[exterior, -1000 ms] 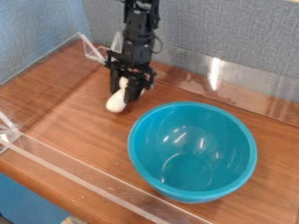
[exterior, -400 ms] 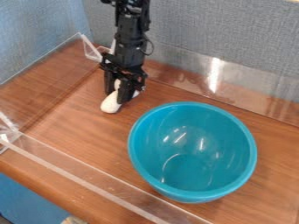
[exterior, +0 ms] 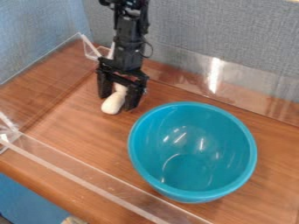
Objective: Remove the mushroom from inside the blue bowl and put it on the table
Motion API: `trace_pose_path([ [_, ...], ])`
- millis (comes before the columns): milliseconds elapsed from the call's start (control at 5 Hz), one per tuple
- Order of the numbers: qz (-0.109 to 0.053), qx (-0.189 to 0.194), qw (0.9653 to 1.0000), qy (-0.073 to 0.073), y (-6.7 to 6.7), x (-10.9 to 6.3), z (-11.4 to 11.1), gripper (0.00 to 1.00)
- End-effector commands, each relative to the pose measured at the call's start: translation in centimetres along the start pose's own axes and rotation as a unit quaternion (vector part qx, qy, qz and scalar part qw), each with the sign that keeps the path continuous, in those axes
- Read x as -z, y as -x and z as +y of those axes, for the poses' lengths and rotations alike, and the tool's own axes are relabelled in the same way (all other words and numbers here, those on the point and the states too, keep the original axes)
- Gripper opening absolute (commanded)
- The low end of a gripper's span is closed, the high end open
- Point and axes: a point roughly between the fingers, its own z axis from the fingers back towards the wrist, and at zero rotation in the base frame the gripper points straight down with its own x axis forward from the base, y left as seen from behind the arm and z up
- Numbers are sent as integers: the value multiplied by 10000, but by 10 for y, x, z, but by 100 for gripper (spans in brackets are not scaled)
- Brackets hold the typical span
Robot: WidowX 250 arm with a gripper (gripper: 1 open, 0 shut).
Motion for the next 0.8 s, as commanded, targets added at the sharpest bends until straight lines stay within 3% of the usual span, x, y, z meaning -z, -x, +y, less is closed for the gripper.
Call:
trace_pose_path([
  [0, -458, -473, 9978, -51, 7, -32, 20, 100],
  [600, -646, -175, 9977, -58, 7, -32, -2, 100],
])
